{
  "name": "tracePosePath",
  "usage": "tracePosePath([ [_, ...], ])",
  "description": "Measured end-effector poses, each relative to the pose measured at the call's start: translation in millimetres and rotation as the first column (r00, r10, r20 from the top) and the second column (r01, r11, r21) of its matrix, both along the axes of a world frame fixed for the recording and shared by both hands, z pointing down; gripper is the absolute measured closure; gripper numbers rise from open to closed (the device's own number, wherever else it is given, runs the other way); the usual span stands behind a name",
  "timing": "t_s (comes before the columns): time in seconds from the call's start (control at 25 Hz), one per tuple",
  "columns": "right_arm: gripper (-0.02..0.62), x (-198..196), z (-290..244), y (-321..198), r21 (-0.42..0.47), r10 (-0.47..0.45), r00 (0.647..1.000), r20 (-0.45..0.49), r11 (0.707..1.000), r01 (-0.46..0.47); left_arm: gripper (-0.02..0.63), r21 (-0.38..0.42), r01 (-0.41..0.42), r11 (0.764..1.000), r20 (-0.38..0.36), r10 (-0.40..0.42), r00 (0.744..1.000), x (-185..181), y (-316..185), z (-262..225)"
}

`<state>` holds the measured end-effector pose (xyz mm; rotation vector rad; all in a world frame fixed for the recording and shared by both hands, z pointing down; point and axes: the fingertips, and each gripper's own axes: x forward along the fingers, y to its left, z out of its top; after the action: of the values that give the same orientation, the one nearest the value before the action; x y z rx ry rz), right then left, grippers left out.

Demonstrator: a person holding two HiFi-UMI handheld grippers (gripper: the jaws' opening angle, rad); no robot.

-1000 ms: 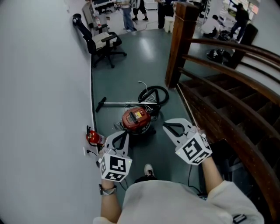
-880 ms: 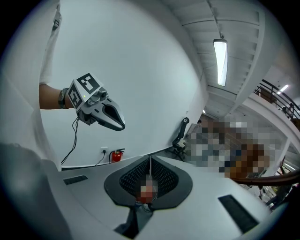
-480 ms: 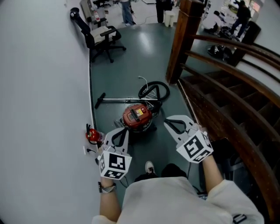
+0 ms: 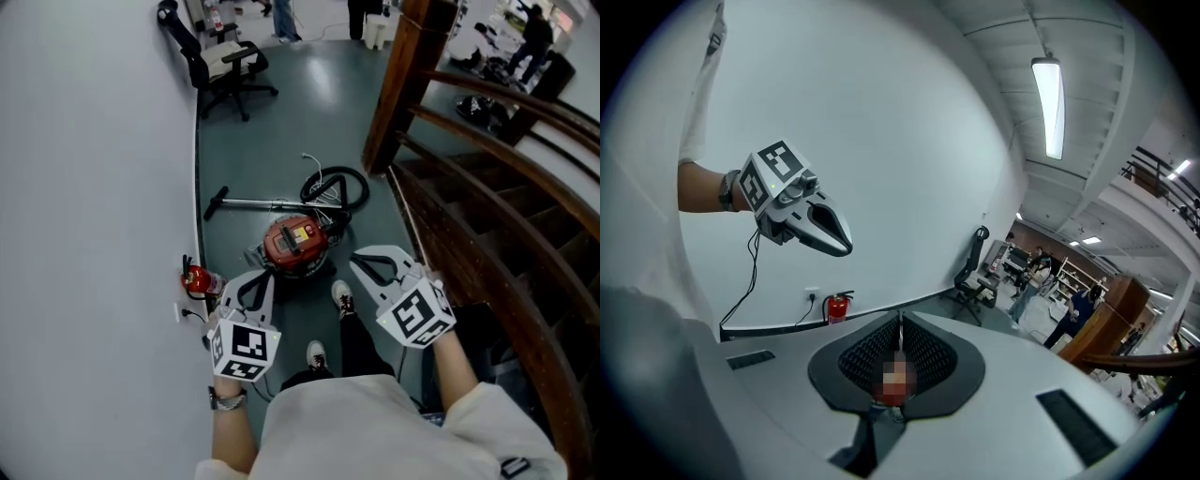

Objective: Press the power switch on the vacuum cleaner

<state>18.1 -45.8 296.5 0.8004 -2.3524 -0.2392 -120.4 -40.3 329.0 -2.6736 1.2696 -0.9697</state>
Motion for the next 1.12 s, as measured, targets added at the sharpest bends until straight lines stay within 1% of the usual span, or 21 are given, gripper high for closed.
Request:
tracePosePath([
  [0.24, 0.565, 7.9, 10.7, -27.5, -0.014, -0.022, 1.0, 0.005, 1.0, 0.022, 0.606, -0.012, 0.034, 0.999, 0.0, -0.034, 0.999, 8.1, -18.5, 6.3],
  [0.68, 0.565, 9.3, 44.9, -76.1, -0.061, -0.065, 0.998, -0.001, 0.996, 0.065, 0.606, -0.039, 0.106, 0.994, -0.01, -0.106, 0.994, 7.9, -60.1, 22.7],
  [0.92, 0.565, 7.6, 65.9, -106.1, -0.073, -0.069, 0.998, 0.0, 0.995, 0.069, 0.606, -0.044, 0.113, 0.993, -0.022, -0.114, 0.993, 12.1, -87.7, 34.7],
  [1.12, 0.565, 2.5, 84.2, -127.3, -0.086, -0.072, 0.997, 0.007, 0.994, 0.073, 0.606, -0.061, 0.12, 0.991, -0.017, -0.121, 0.992, 13.1, -105.3, 51.9],
])
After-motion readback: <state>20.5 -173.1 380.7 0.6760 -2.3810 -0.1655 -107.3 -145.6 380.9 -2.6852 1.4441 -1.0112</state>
